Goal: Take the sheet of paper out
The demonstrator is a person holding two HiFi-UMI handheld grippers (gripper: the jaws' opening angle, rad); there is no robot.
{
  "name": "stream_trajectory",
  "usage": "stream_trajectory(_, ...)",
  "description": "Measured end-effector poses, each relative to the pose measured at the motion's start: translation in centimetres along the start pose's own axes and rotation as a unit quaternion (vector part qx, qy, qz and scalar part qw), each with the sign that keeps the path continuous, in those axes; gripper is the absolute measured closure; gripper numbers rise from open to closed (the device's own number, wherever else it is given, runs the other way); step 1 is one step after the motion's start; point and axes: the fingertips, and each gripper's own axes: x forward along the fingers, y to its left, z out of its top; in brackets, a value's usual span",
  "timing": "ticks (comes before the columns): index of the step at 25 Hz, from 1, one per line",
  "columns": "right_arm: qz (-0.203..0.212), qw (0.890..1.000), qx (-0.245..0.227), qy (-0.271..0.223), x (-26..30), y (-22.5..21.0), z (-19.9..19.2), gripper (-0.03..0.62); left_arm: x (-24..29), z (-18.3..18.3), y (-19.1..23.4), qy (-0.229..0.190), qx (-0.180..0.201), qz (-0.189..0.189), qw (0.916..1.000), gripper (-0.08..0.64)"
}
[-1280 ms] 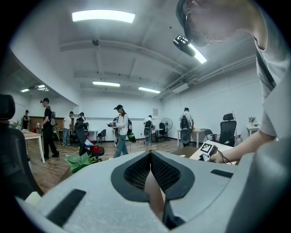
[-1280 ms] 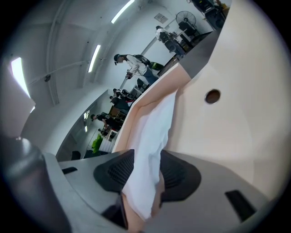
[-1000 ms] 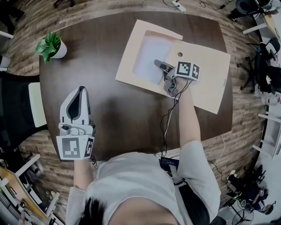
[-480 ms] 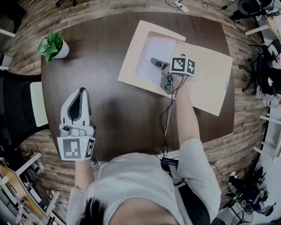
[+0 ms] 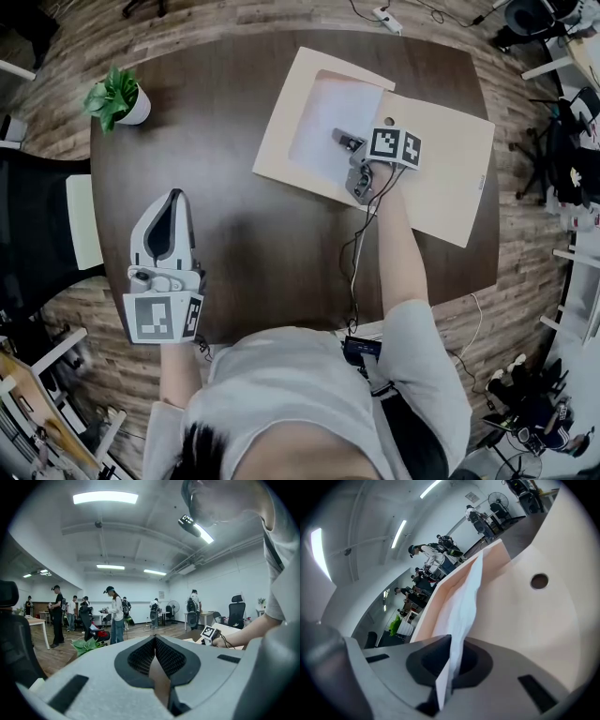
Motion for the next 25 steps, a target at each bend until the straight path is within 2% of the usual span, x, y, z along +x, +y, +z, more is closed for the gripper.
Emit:
stream_trajectory(13,-0.047,0.998,0.031,-0.027,-5.3,-3.4,-0.1,0.578,-1.2,1.4,-1.1,-0.016,0.008,-0.008,0.9998,0.551)
stream_trajectory(25,-0.078,0.995,0.038,-0.057,-10.0,-5.5,-0.5,0.578,-2.0,2.7,-2.5,-0.031,0.013,-0.02,0.9992,0.551)
